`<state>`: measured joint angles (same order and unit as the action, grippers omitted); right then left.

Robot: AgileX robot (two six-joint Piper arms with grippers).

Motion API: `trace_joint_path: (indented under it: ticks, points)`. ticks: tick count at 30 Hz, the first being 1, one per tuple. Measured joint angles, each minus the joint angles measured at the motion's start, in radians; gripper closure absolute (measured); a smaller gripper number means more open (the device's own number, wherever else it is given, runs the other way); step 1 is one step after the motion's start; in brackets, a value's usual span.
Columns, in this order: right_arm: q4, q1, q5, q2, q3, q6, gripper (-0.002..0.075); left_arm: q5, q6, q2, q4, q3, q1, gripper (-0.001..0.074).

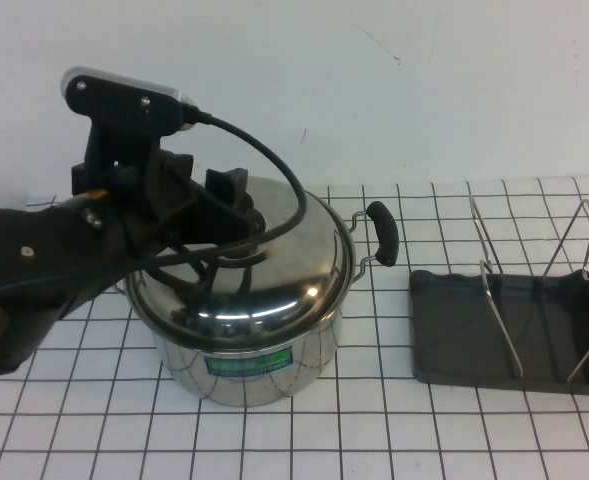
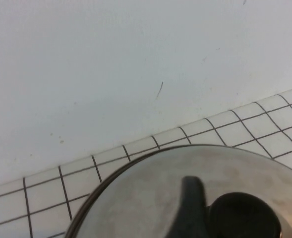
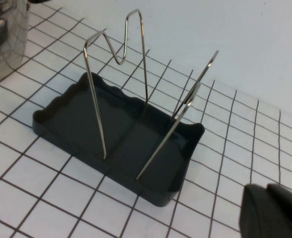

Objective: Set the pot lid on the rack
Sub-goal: Open the pot

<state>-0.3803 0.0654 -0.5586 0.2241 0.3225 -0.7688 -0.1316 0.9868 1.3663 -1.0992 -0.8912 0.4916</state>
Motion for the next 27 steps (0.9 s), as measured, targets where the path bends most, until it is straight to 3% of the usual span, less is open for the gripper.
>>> trace_joint_path:
  ticks: [1, 3, 6, 27]
  points:
    - [0.000, 0.000, 0.000, 0.000, 0.000, 0.000, 0.0728, -0.008, -0.016, 0.010, -0.002, 0.000, 0.000, 0.0273]
    - [0.000, 0.000, 0.000, 0.000, 0.000, 0.000, 0.0728, -0.016, -0.042, 0.031, -0.007, 0.000, 0.000, 0.0175]
    - [0.000, 0.000, 0.000, 0.000, 0.000, 0.000, 0.0728, -0.029, -0.051, 0.068, -0.007, 0.000, 0.000, 0.0108]
    - [-0.002, 0.000, 0.000, 0.000, 0.000, -0.001, 0.0728, -0.087, -0.044, 0.142, 0.000, -0.008, 0.006, 0.0149]
